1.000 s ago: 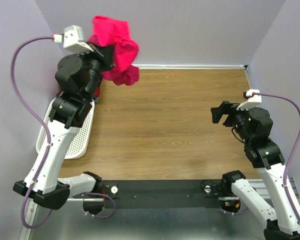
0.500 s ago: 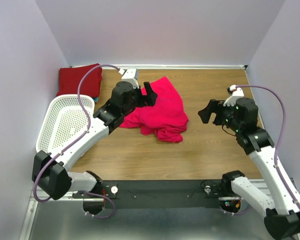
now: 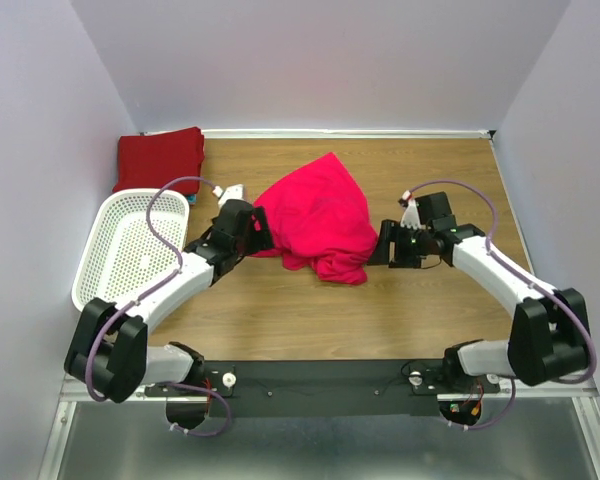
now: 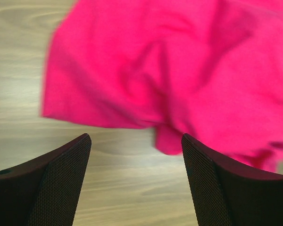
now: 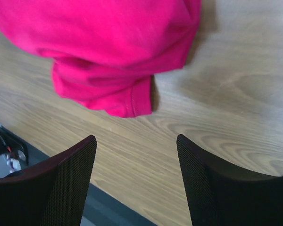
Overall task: Fold and stack the t-shirts
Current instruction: Flatten the tshirt out
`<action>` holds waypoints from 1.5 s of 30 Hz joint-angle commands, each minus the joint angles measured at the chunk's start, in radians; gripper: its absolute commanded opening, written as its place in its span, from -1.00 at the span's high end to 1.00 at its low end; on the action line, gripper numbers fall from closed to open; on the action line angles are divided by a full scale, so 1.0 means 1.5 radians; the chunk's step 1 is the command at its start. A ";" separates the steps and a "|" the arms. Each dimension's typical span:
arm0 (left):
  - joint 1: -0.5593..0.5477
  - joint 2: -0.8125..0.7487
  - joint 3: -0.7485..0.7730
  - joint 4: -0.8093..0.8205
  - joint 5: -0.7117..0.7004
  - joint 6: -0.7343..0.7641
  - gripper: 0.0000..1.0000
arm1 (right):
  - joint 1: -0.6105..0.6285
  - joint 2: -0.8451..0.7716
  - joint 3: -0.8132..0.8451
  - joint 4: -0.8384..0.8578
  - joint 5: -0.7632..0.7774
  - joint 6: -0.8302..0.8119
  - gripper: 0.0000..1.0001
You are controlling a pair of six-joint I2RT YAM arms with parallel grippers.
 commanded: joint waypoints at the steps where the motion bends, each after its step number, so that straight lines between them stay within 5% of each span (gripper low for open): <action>1: 0.092 0.017 -0.033 0.042 0.056 -0.018 -0.72 | 0.026 0.043 -0.020 0.020 -0.025 -0.005 -0.52; 11: 0.153 0.107 -0.003 0.031 0.040 0.007 -0.75 | 0.077 0.123 -0.018 0.074 -0.004 0.018 -0.52; 28: 0.156 0.247 0.052 -0.009 -0.002 0.067 -0.63 | 0.106 0.203 0.009 0.079 0.011 0.025 -0.52; 34: 0.154 0.247 0.047 -0.017 0.010 0.066 -0.15 | 0.114 0.211 0.014 0.081 0.018 0.028 -0.51; 39: 0.156 0.192 0.033 -0.021 0.011 0.057 0.50 | 0.114 0.224 0.020 0.080 0.022 0.031 -0.43; 43: 0.160 0.126 0.030 -0.028 -0.001 0.055 0.95 | 0.114 0.218 0.023 0.079 0.055 0.036 -0.09; 45: 0.163 0.084 0.040 -0.039 -0.010 0.062 1.00 | 0.112 0.200 0.025 0.077 0.091 0.038 0.36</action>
